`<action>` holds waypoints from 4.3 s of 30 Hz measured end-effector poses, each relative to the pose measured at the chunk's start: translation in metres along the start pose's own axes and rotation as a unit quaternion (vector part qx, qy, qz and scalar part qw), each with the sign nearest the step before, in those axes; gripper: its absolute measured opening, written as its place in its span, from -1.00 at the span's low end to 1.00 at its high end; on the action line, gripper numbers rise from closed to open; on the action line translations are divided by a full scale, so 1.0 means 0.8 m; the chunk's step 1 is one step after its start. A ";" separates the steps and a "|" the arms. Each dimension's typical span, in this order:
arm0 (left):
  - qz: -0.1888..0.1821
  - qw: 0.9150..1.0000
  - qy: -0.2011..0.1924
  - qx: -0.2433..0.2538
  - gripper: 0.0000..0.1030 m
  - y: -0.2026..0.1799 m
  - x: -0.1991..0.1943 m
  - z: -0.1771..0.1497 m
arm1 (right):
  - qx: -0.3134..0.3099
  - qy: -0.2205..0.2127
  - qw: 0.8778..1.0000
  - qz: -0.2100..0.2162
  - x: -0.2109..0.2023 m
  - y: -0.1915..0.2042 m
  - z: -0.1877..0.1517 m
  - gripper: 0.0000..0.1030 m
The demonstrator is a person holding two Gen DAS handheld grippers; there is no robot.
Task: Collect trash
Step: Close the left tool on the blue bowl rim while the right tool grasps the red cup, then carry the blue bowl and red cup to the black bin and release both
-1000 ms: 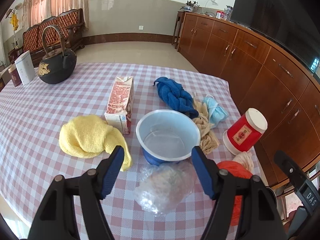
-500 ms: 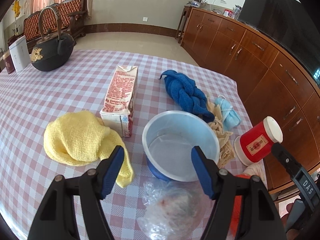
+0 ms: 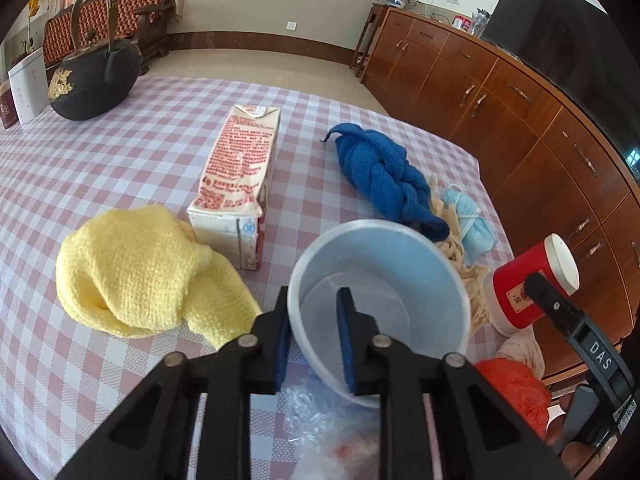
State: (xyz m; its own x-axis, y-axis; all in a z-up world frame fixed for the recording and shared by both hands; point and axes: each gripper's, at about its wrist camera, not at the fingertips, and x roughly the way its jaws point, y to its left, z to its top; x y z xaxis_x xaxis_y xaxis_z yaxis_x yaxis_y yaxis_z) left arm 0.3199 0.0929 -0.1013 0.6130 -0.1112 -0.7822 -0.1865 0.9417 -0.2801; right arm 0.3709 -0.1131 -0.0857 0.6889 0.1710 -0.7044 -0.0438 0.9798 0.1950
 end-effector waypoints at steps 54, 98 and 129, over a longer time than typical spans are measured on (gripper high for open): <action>-0.013 1.000 -0.003 0.004 -0.74 0.004 -0.006 -0.014 | -0.018 0.008 0.999 0.047 0.015 0.012 -0.003 0.31; -0.110 0.990 -0.028 0.077 -0.76 -0.111 -0.130 -0.095 | 0.007 -0.061 0.998 0.021 -0.215 -0.061 -0.116 0.17; -0.189 0.947 0.099 0.241 -0.76 -0.394 -0.052 -0.253 | 0.214 -0.048 0.966 -0.140 -0.317 -0.375 -0.229 0.16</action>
State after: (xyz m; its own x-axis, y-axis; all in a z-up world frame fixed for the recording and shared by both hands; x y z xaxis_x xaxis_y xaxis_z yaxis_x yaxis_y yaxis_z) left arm 0.1979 -0.2634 -0.0931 0.4014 -0.4812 -0.7793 0.4193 0.8530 -0.3107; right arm 0.0766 -0.4311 -0.0905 0.6956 -0.1250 -0.7075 0.4425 0.8503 0.2849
